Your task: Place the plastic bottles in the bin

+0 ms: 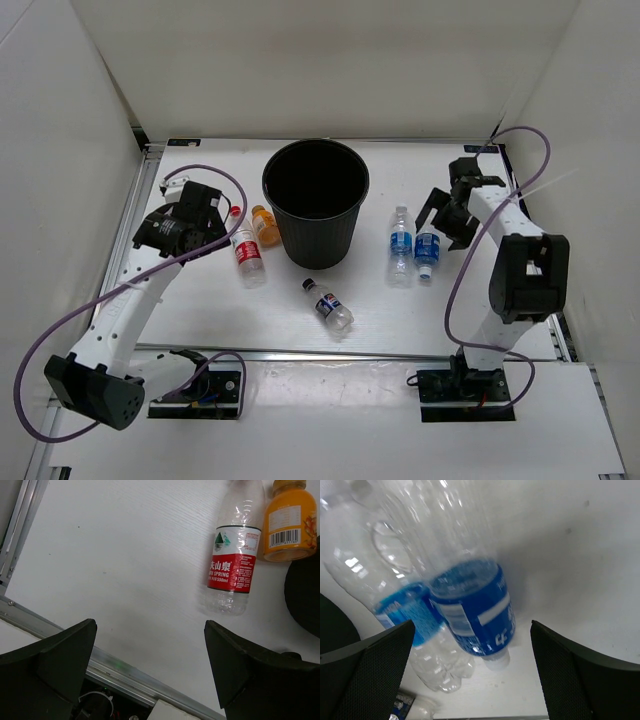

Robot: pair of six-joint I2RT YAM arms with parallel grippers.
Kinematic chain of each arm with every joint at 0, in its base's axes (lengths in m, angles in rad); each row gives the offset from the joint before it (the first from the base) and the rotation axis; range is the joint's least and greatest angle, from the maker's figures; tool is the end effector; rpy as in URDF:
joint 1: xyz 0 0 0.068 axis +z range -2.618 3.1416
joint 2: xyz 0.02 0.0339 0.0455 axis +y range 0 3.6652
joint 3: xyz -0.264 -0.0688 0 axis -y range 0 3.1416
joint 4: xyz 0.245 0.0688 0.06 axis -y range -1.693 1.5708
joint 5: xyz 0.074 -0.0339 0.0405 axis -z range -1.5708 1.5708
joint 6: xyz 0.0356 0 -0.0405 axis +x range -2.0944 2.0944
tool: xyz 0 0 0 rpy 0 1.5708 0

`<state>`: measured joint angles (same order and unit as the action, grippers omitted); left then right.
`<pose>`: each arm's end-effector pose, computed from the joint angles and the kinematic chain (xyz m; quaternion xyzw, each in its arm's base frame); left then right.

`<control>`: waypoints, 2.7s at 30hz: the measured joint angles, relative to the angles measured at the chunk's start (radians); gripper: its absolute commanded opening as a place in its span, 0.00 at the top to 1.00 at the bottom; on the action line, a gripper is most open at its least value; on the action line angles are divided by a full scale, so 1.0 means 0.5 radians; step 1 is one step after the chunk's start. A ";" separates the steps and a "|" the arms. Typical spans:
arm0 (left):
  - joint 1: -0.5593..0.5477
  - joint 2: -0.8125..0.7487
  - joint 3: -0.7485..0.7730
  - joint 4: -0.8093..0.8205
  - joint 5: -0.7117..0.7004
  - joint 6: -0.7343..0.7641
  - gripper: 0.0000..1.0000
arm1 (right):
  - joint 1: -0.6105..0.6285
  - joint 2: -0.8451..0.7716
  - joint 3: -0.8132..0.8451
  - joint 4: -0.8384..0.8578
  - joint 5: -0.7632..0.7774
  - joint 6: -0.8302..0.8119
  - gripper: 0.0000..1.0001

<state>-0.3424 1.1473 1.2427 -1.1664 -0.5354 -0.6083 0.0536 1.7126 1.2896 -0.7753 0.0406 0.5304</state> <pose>0.1943 -0.0500 0.3454 -0.1887 0.9175 0.1187 0.3293 0.3448 0.0171 0.2269 0.2357 0.9538 0.0342 0.1830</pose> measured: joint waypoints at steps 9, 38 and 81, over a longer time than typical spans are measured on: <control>0.000 0.006 -0.013 -0.017 0.003 0.006 0.00 | 0.005 0.352 0.309 0.064 0.017 -0.037 0.00; 0.002 0.072 -0.016 -0.050 0.033 0.021 0.00 | -0.082 -0.193 0.424 0.031 -0.037 0.103 0.77; 0.066 0.058 -0.053 -0.001 0.105 -0.093 0.00 | 0.832 -0.306 1.289 0.484 0.414 -0.178 0.01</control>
<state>-0.3092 1.1763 1.2163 -1.1667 -0.4831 -0.6548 0.4698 1.5597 1.9343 -0.5335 0.2478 0.4416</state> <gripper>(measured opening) 1.000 0.994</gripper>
